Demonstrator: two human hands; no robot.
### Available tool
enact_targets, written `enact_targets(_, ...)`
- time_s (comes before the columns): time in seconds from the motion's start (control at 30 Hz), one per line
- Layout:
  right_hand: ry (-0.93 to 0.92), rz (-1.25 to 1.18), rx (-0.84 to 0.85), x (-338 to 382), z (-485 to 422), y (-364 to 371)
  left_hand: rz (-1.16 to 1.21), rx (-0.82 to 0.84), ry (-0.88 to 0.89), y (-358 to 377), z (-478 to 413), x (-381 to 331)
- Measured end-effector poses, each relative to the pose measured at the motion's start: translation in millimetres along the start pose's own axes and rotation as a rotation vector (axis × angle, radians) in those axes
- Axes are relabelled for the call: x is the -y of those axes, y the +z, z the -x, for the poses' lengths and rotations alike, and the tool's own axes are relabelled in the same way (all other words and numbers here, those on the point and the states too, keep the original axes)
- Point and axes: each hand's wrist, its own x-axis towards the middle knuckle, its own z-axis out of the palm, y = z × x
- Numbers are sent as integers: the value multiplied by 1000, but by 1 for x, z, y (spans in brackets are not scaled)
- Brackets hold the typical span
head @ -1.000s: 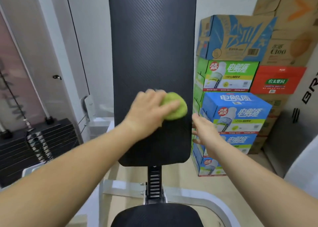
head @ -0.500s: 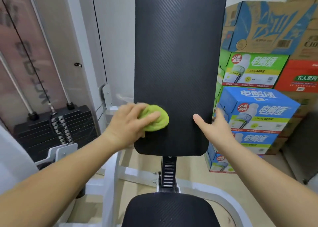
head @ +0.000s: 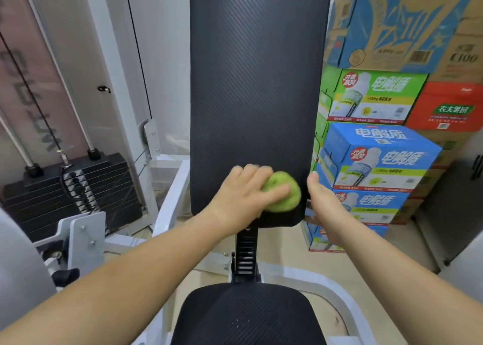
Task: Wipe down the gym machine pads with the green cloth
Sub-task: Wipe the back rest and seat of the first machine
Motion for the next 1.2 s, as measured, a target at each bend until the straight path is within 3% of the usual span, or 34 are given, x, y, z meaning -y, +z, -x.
enact_targets(0.1,10,-74,-66,7,1,-7,68,-88,-313,-5,-61,-14)
enact_targets(0.17,-48,-50,-120,10,3,-12,119,-90,-340,4,-63,-35)
enact_targets(0.23,-142,40,-208,11,6,-16,157,-71,-203,19,-38,-55)
enact_targets(0.37,-336,272,-360,15,10,-18,76,167,225,32,24,-47)
enact_targets(0.47,-527,447,-374,25,10,-10,44,185,289,8,36,-10)
enact_targets(0.57,-778,636,-360,56,14,9,10,22,47,-23,21,53)
enact_targets(0.63,-943,761,-354,83,16,28,14,-78,-235,-39,16,83)
enact_targets(0.73,-1161,908,-374,122,15,58,197,-187,-665,-40,31,66)
enact_targets(0.83,-1284,979,-376,149,6,79,320,-188,-704,-37,49,49)
enact_targets(0.97,-1352,1145,-407,193,-7,97,459,-326,-826,-65,7,108)
enact_targets(1.2,-1176,1297,-455,243,-6,122,667,-367,-953,-141,-163,232)
